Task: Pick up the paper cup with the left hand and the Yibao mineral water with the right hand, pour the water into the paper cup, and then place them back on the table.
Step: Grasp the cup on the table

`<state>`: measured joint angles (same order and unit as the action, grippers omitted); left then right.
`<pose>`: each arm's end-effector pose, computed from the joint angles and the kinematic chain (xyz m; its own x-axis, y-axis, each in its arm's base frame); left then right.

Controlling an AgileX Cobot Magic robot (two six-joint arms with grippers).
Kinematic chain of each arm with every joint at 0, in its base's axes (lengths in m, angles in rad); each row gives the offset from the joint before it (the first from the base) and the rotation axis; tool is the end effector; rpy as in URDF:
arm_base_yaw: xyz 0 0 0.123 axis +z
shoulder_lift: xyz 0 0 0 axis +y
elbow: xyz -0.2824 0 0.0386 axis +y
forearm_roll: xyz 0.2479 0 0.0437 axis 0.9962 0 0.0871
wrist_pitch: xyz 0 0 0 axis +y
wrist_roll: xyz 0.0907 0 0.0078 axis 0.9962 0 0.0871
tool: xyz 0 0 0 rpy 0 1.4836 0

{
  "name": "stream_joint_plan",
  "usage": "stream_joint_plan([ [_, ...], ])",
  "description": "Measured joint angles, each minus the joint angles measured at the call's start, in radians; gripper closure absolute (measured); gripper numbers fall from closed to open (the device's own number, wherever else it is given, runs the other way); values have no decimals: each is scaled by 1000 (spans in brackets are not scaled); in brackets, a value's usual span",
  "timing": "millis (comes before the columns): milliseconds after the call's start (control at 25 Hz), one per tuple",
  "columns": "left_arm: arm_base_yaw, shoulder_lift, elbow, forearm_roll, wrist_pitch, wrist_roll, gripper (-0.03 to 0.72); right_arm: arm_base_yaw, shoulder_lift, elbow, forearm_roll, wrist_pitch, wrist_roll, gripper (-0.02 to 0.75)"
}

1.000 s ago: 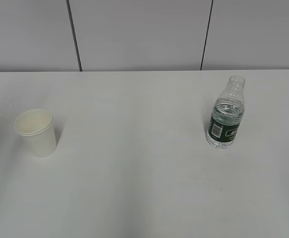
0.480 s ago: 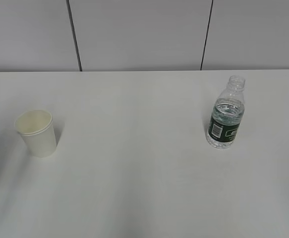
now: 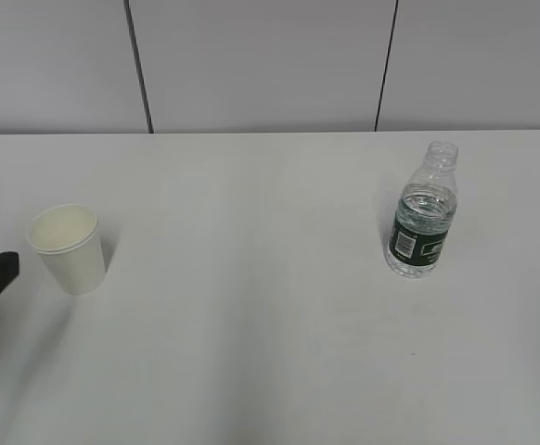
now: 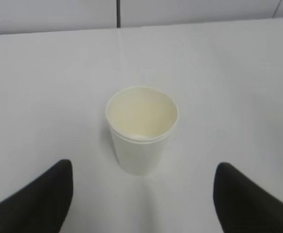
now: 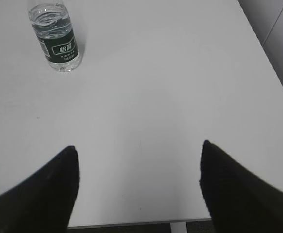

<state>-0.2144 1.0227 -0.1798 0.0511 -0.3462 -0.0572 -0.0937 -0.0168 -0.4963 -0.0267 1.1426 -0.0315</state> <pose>0.1626 -0.0370 0.1918 -0.3915 0.0759 -0.9171 0.2247 0.9743 -0.0153 -0.0108 -0.0012 0.2695 -0.5181 0.0059 -0.8553 0.0923 0.9945 -0.0490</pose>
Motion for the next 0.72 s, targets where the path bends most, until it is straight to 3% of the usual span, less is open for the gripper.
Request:
stream_joint_plan([
  [480, 0, 302, 1, 41, -240, -1, 147, 0, 0, 0, 0, 0, 0, 167],
  [720, 0, 439, -8, 52, -406, -1, 50, 0, 0, 0, 0, 0, 0, 167],
])
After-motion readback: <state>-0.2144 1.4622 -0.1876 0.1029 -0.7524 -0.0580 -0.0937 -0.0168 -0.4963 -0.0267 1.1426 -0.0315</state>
